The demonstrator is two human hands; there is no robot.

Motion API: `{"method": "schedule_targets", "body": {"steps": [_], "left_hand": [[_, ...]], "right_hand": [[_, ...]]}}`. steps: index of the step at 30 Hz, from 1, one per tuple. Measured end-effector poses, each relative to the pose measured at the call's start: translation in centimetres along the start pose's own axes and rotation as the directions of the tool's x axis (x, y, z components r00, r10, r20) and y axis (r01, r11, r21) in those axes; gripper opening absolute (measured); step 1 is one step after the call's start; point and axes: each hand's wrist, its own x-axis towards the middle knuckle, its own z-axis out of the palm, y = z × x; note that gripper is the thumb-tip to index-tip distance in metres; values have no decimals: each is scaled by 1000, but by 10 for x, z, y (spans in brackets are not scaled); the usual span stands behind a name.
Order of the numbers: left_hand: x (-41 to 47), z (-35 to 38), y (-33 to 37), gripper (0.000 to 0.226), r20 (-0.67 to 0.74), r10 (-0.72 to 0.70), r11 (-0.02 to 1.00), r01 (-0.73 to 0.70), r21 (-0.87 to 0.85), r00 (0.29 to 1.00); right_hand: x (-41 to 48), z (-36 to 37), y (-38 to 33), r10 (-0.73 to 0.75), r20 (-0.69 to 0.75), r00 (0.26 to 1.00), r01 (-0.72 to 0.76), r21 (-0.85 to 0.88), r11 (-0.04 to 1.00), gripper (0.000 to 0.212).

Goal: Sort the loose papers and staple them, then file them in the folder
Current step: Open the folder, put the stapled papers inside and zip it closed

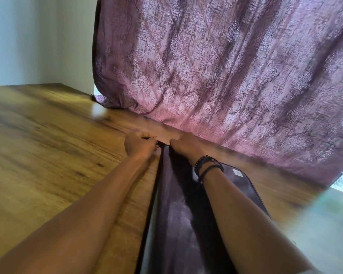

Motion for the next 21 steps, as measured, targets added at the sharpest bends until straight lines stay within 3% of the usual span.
{"method": "schedule_targets", "body": {"steps": [5,7,9,10,13,16,21], "left_hand": [[8,-12,11,32,-192,-10,999,1,-45,981],[8,-14,13,32,-228,9,999,-21,-49,974],[8,-13,11,30,-224,20,999,-28,-31,974],[10,-12,10,29,-214,23,1000,-26,-13,977],[13,-12,6,25,-169,54,997,-44,62,984],[9,-13,7,7,-102,163,952,-130,277,981],[4,-11,7,45,86,320,756,-309,577,943]], "right_hand": [[-6,-51,60,191,-112,975,-207,-155,966,26],[-11,-79,93,309,-117,944,-317,-57,947,24],[-23,-100,115,372,-6,928,-369,113,922,12],[-29,-107,120,376,54,925,-379,184,907,16],[-39,-106,137,334,46,941,-335,249,909,18],[-44,-95,149,245,10,970,-234,330,915,20],[-54,-86,157,88,-117,989,-36,389,921,20]]}}
